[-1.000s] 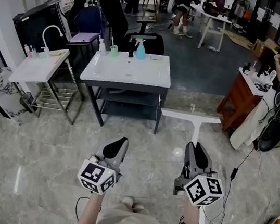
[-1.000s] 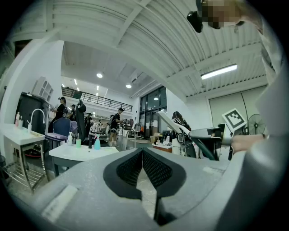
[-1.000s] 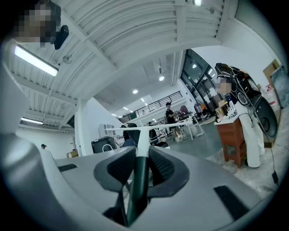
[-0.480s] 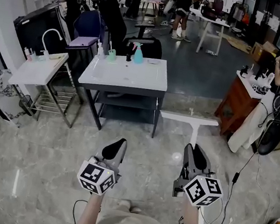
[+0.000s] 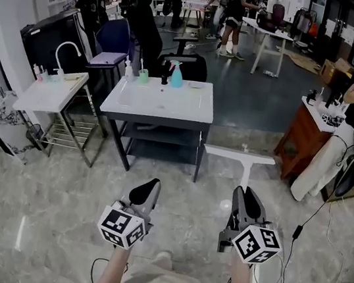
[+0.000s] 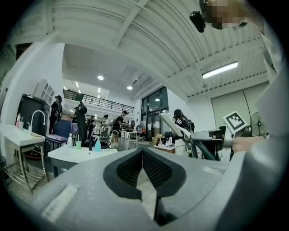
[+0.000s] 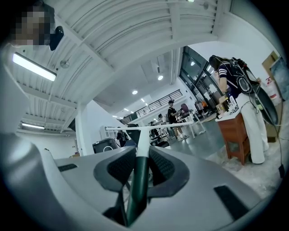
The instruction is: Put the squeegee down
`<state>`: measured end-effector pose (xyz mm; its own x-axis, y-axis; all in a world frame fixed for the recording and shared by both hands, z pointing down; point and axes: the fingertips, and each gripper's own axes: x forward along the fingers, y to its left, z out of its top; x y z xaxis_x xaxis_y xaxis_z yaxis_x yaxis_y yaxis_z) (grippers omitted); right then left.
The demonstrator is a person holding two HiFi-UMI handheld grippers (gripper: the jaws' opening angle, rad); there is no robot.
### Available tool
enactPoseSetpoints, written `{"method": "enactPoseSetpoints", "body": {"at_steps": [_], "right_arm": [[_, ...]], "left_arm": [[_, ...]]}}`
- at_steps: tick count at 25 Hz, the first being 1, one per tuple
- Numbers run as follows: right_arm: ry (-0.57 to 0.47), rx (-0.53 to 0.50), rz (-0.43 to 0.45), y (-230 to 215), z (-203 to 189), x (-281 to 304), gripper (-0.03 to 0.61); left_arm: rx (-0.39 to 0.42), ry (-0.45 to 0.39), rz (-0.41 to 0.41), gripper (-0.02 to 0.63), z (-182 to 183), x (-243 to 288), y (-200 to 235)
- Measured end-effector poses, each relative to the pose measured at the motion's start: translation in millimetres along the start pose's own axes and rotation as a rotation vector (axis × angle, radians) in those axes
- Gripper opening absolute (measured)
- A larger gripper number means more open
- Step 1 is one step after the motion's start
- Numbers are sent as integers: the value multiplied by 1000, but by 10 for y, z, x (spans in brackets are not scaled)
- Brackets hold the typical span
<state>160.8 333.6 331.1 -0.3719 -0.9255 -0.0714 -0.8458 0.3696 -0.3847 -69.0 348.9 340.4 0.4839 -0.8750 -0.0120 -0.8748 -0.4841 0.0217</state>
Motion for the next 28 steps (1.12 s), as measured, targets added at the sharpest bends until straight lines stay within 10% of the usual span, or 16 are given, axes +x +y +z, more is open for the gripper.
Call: {"method": "enactPoseSetpoints", "body": {"at_steps": [28], "right_arm": [[98,48,-45,-791,-206,2174,95]], "left_arm": [[-79,60,-45,23,-282,2031,1265]]}}
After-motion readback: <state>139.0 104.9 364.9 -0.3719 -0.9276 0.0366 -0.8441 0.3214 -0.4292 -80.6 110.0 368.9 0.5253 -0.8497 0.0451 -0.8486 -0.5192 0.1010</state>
